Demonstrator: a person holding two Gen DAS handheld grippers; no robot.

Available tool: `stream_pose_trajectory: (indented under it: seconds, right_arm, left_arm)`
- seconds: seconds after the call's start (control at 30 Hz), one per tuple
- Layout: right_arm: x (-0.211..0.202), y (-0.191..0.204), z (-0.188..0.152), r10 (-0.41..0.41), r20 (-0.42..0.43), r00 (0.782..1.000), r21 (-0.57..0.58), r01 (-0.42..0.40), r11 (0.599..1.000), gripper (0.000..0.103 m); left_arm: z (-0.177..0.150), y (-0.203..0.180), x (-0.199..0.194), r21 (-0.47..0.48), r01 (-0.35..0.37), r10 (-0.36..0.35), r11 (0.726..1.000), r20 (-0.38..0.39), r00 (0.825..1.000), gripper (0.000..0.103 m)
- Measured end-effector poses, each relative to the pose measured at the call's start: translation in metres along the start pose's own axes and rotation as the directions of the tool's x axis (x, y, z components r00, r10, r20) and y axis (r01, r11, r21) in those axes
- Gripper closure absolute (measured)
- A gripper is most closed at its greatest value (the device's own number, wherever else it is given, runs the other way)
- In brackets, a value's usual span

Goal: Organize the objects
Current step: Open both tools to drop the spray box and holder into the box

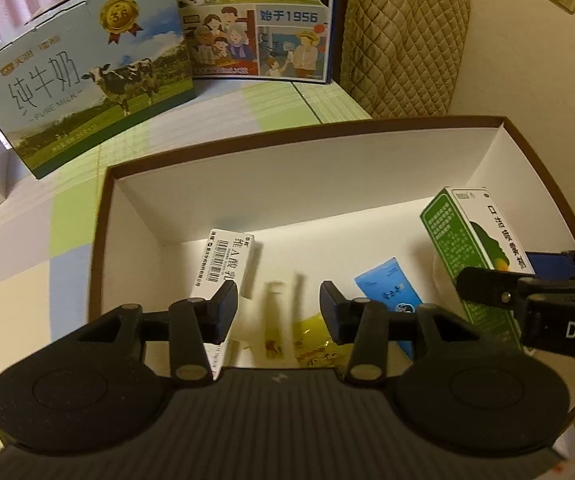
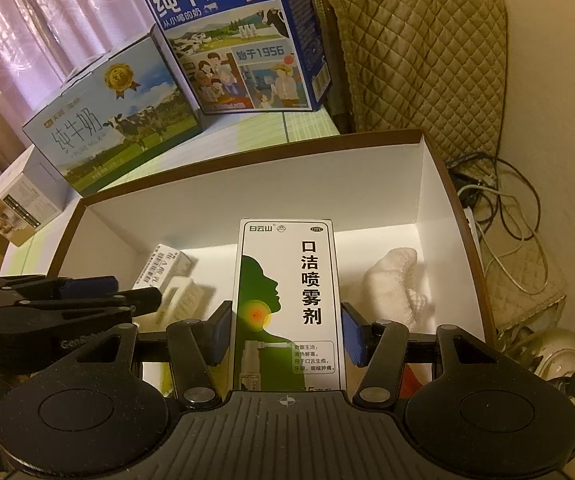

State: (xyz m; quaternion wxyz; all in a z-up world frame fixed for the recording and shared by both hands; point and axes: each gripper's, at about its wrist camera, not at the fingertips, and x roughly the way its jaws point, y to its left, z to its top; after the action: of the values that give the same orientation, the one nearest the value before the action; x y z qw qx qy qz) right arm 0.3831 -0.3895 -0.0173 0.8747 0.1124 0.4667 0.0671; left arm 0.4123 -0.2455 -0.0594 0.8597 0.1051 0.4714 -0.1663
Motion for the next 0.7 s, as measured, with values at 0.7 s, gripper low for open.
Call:
stream_pose_trajectory:
  seconds: [0.7]
  right_arm:
    - [-0.005,0.014,0.002,0.019,0.062,0.998,-0.068,-0.015,0.998,0.039]
  left_arm:
    - [-0.009,0.031,-0.018,0.005,-0.029,0.029,1.0,0.032,0.999,0.04]
